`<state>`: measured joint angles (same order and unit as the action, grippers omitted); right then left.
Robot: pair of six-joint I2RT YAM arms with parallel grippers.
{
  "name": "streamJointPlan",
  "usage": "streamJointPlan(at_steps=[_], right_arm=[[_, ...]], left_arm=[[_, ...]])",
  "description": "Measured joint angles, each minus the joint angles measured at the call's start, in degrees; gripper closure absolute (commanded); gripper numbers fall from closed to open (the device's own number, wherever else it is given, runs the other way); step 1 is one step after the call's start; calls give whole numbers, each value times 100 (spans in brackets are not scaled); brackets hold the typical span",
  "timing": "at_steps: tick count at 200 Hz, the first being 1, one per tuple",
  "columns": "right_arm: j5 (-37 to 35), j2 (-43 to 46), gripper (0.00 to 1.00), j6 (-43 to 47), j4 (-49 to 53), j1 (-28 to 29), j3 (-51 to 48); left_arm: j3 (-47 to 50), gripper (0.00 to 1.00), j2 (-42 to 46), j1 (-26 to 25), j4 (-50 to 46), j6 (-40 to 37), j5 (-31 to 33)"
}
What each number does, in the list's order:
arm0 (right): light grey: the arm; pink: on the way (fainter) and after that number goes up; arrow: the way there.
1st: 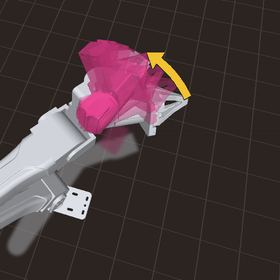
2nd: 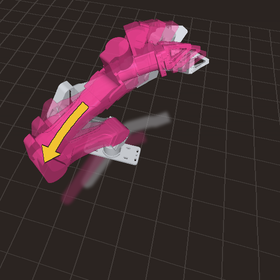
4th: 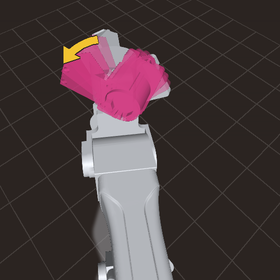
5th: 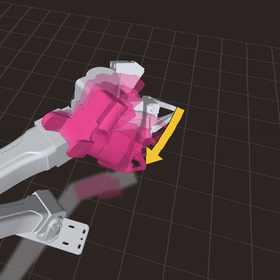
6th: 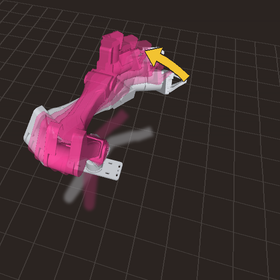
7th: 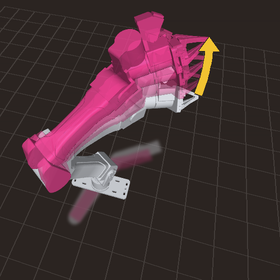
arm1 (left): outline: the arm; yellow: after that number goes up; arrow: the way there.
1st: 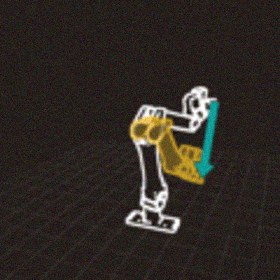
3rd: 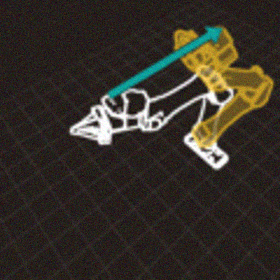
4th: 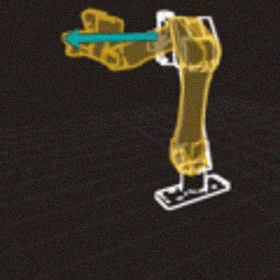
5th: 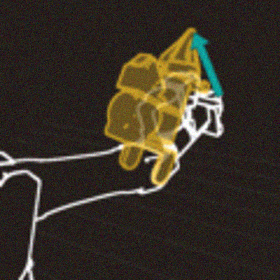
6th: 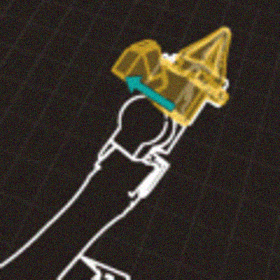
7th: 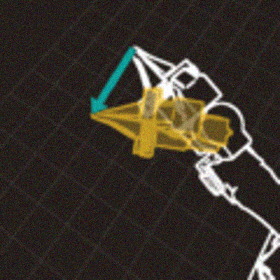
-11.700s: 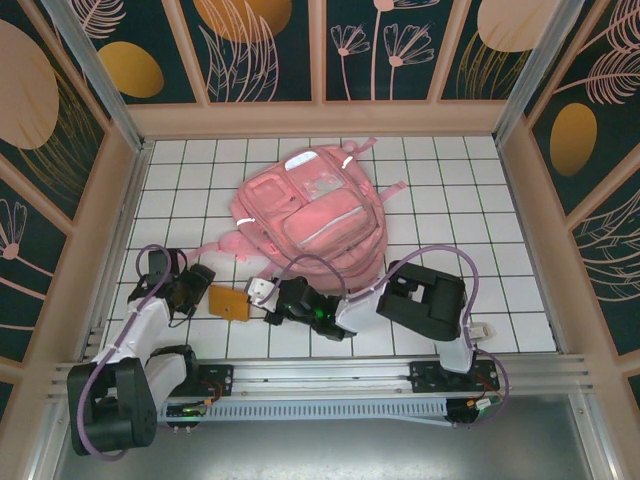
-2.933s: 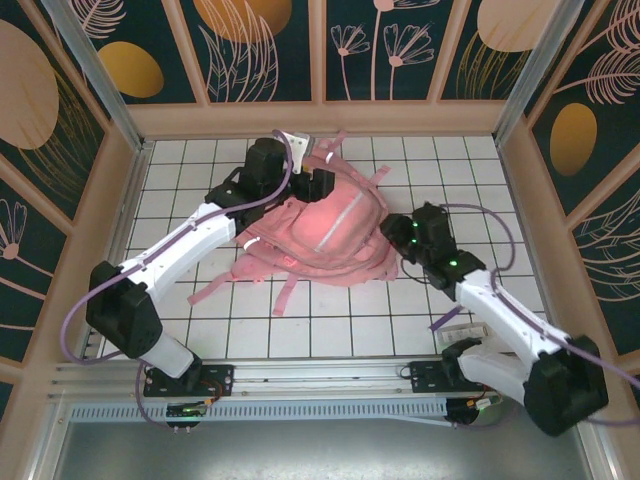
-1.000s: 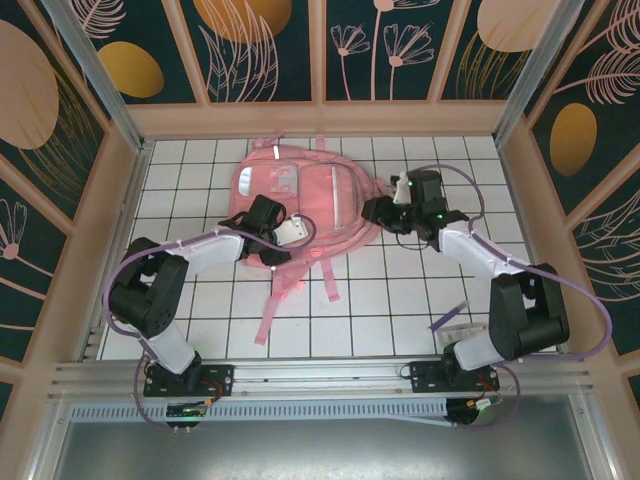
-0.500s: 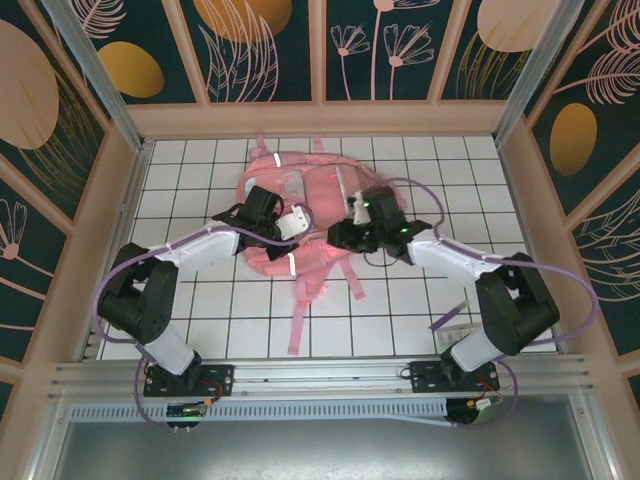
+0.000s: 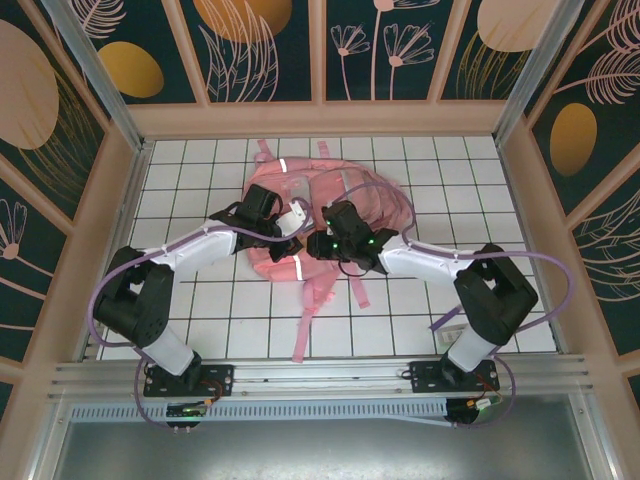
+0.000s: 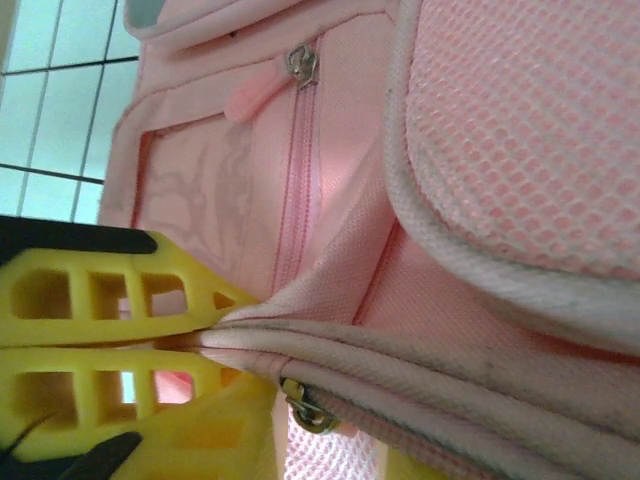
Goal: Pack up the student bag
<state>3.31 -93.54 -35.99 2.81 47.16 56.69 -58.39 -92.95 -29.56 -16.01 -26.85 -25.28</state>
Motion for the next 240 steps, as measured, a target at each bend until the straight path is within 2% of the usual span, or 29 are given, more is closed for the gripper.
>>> streamJointPlan(at_steps=[5, 31, 81, 130, 188, 214, 219, 227, 240], right_arm=[[-94, -20, 100, -94, 2, 35, 7], [-334, -28, 100, -490, 61, 127, 26], [-179, 212, 100, -645, 299, -39, 4], [492, 1145, 100, 50, 382, -1327, -964], [1281, 1475, 100, 789, 699, -2649, -1274], [1027, 1338, 100, 992, 1073, -3491, -1412], [1069, 1305, 100, 1049, 1123, -3530, -1434], [1196, 1255, 100, 1152, 1211, -3534, -1458], [1449, 1207, 100, 1311, 1270, -3425, -1458]], left_arm=[[11, 100, 0, 0, 28, 0, 9], [271, 100, 109, -7, 367, -52, 131], [643, 100, 483, -109, 811, -450, 704], [852, 100, 527, -120, 1172, -1016, 695], [881, 100, 566, -39, 1202, -1788, 833], [881, 100, 535, 404, 1069, -2170, 1003], [879, 100, 520, 516, 1093, -2199, 1014], [870, 93, 490, 686, 1143, -2210, 1010], [750, 88, 398, 951, 1143, -2194, 931]])
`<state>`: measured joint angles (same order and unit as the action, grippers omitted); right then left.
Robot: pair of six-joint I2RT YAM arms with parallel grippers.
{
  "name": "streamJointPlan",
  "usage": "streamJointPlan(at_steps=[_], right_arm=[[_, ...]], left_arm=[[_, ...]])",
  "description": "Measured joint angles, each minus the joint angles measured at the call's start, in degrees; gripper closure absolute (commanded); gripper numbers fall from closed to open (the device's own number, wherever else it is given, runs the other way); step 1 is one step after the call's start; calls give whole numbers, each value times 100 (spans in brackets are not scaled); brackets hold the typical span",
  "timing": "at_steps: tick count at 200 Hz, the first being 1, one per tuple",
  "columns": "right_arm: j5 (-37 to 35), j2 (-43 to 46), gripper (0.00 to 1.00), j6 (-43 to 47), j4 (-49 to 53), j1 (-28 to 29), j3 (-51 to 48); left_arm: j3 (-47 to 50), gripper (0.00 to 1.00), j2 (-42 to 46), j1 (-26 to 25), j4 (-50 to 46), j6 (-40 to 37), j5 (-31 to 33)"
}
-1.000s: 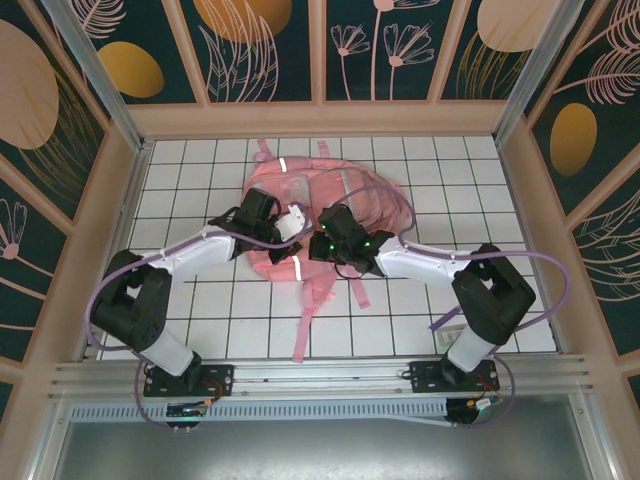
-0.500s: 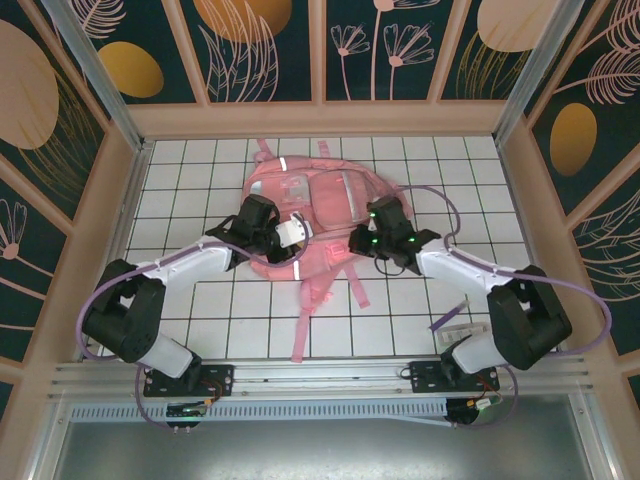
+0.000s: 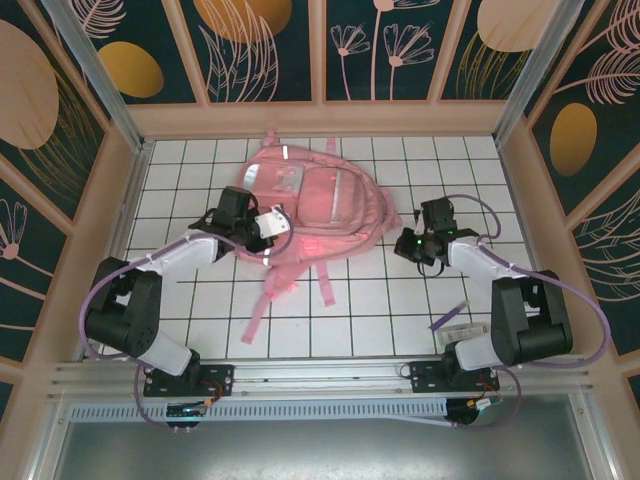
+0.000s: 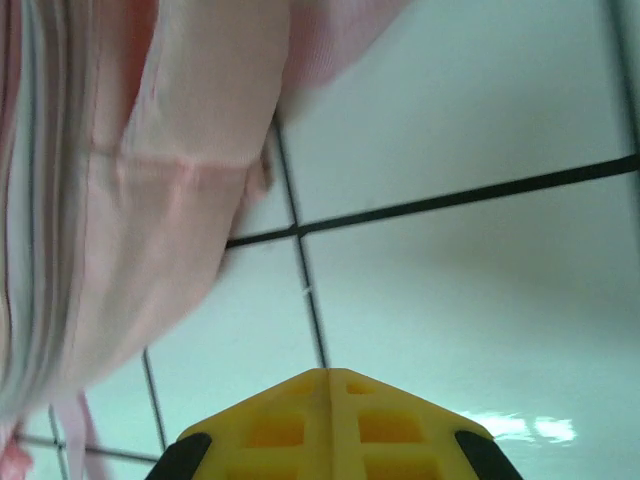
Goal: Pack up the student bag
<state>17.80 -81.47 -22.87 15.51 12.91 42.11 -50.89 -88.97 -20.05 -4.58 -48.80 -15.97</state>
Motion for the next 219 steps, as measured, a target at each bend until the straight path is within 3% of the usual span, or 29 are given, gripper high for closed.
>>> streamJointPlan(at_steps=[11, 25, 33, 47, 66, 94, 116, 131, 161, 188, 219], right_arm=[[166, -7, 100, 120, 26, 136, 15], [260, 0, 77, 236, 81, 323, 92], [289, 22, 71, 348, 87, 424, 144], [289, 116, 65, 605, 114, 579, 262], [289, 184, 61, 1064, 144, 704, 603], [352, 15, 58, 2006, 131, 693, 1178], [439, -400, 58, 2785, 98, 721, 1521], [461, -741, 58, 3224, 116, 741, 1735], [463, -1644, 56, 3748, 511, 772, 2675], [372, -2227, 54, 3932, 964, 955, 3447], [151, -2608, 48, 4035, 1659, 1259, 4019]], left_arm=[[-190, 84, -92, 149, -55, 20, -26], [-468, 71, -157, 245, -105, 138, -22], [-575, 67, -149, 271, -105, 245, -31], [-686, 49, -37, 286, -94, 444, -201], [-680, 33, 358, 286, -190, 549, -726], [-479, 28, 1071, 245, -155, 772, -1493], [-330, 27, 1189, 181, -74, 1167, -1665], [-289, 28, 1071, 162, 109, 1993, -1488], [-291, 34, 811, 168, 420, 4395, -684], [-317, 33, 538, 173, 173, 6264, -162], [-155, 31, 551, 201, -221, 7816, 330]])
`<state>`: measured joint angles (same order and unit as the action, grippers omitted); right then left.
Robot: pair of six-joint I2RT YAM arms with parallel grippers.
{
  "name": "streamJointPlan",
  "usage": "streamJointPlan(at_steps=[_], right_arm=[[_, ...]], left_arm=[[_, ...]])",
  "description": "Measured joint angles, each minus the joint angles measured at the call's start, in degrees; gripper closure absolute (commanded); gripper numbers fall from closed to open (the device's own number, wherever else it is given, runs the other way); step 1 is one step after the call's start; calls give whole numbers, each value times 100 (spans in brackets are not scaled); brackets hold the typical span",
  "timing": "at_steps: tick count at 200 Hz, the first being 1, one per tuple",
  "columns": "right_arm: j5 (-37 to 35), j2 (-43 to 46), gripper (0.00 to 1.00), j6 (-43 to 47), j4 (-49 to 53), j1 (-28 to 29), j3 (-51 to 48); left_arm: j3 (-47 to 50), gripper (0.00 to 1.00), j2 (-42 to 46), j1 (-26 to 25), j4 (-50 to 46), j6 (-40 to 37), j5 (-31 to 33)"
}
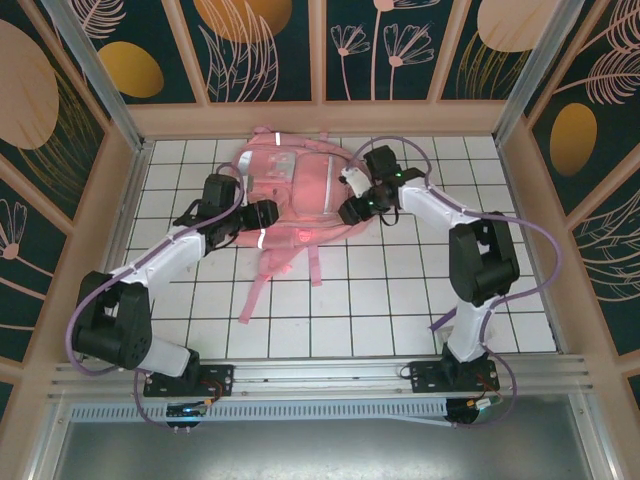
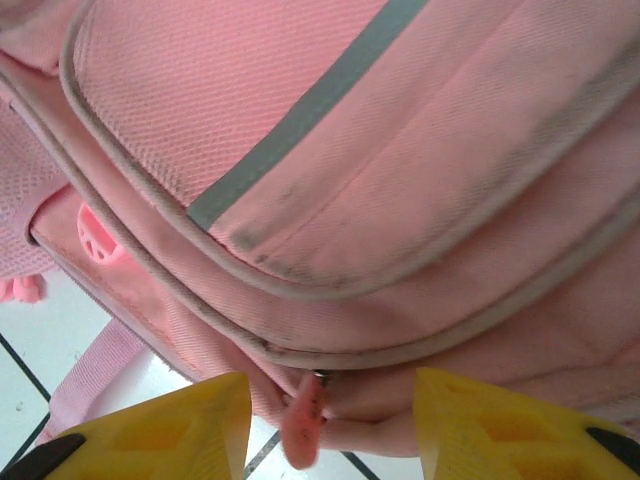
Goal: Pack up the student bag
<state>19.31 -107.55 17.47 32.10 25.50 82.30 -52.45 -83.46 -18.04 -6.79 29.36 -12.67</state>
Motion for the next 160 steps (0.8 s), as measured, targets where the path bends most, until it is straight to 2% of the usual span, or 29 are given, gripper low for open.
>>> streamJointPlan(at_steps=[25, 50, 76, 88, 127, 160], right_arm=[[-243, -125, 49, 68, 400, 90, 138], [-319, -428, 57, 149, 702, 85, 444], [-345, -782, 89, 201, 800, 85, 734], [-310, -835, 100, 153, 828, 87, 763], [-264, -704, 100, 37, 710, 111, 584], [345, 330, 100, -138, 57, 210, -651]], left_arm=[[369, 31, 267, 17, -173, 857, 271], [706, 32, 330, 33, -245, 1456, 291], [946, 31, 212, 33, -293, 1912, 291], [1027, 31, 173, 33, -297, 2050, 302], [1062, 34, 57, 131, -302, 2218, 673], [800, 34, -455, 295, -385, 2046, 1244]])
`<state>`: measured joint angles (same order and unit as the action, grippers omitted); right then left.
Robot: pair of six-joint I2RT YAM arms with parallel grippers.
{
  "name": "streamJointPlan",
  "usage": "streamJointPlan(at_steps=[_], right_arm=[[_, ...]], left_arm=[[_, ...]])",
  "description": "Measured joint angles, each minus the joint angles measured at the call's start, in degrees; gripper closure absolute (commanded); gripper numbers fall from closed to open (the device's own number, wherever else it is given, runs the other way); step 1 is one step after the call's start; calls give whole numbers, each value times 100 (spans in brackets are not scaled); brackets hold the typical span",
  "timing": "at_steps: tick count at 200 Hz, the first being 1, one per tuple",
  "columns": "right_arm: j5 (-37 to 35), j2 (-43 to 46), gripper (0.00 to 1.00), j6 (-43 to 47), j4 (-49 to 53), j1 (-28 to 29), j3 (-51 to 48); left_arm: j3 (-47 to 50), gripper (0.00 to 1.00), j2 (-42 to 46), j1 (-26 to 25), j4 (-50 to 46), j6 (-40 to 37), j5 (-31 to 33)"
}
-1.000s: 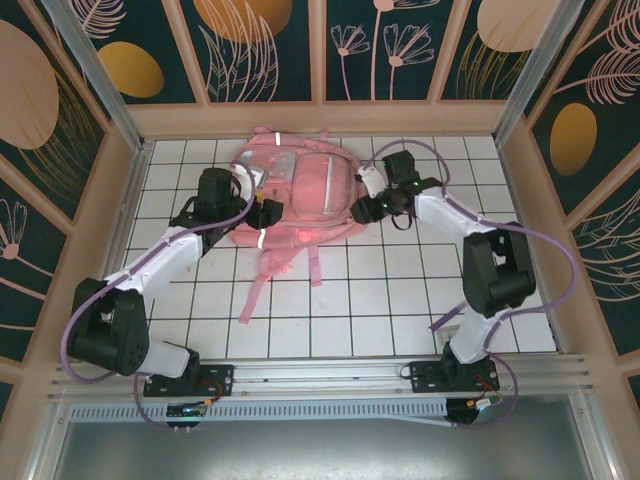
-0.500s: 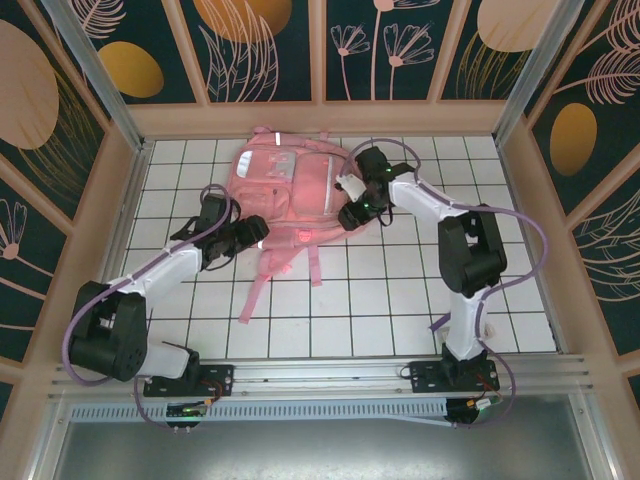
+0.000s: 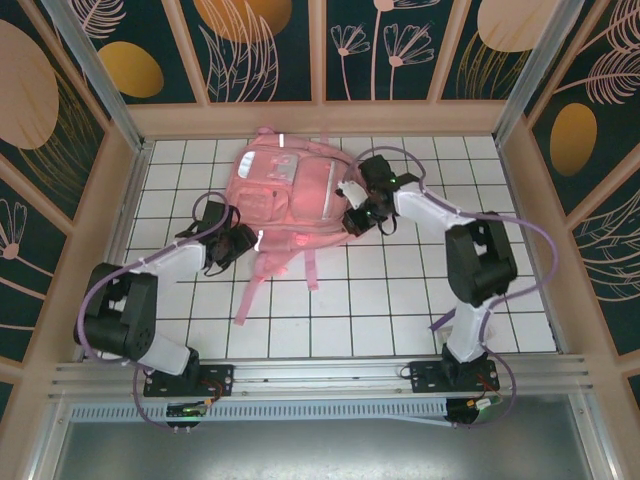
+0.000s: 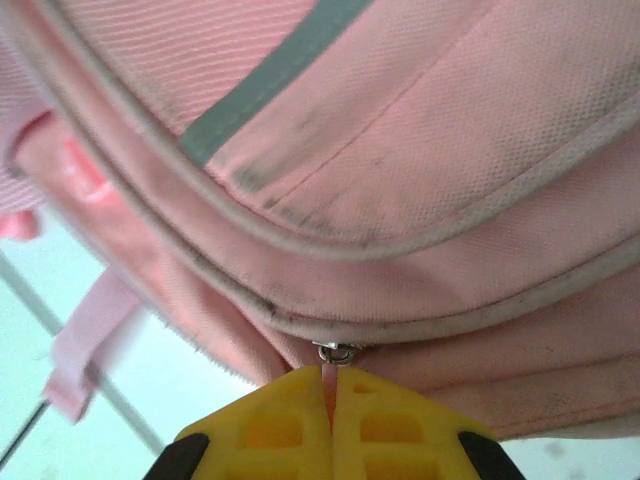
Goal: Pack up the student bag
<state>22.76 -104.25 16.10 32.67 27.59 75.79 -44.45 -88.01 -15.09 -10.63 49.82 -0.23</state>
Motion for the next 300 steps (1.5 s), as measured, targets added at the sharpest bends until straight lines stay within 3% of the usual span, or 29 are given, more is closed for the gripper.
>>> streamJointPlan(at_steps=[18, 37, 67, 90, 121, 161, 251, 263, 279, 292, 300], right_arm=[[372, 507, 100, -208, -417, 428, -708], [584, 452, 100, -518, -872, 1023, -942], [669, 103, 100, -1137, -1733, 1659, -977], [568, -20, 100, -1425, -2138, 1827, -975], [496, -22, 100, -1683, -2588, 1919, -1010], [363, 109, 100, -2013, -3123, 2009, -1228], [-188, 90, 100, -2103, -2983, 2284, -306], [-319, 85, 100, -2118, -2986, 2347, -306], [-546, 85, 100, -2192, -3010, 2430, -306], [-741, 85, 100, -2302, -3029, 2505, -306], [-848, 85, 100, -2376, -3036, 2553, -306]], left_arm=[[-398, 35, -409, 81, -129, -184, 330], [-798, 31, -776, 363, -181, -332, 472], [-1779, 24, -1473, 901, -356, -787, 188], [-2251, 23, -1528, 990, -756, -1086, -188], [-1906, 23, -691, 833, -1309, -1091, -822], [-1274, 24, 433, 133, -1394, -667, -1180], [-975, 27, 48, 116, -1023, 179, -1266], [-1047, 31, -4, 116, -1040, 192, -1263], [-1132, 45, -85, 116, -1014, 232, -1266], [-1152, 80, -146, 116, -968, 256, -1248], [-1152, 93, -186, 116, -907, 293, -1220]])
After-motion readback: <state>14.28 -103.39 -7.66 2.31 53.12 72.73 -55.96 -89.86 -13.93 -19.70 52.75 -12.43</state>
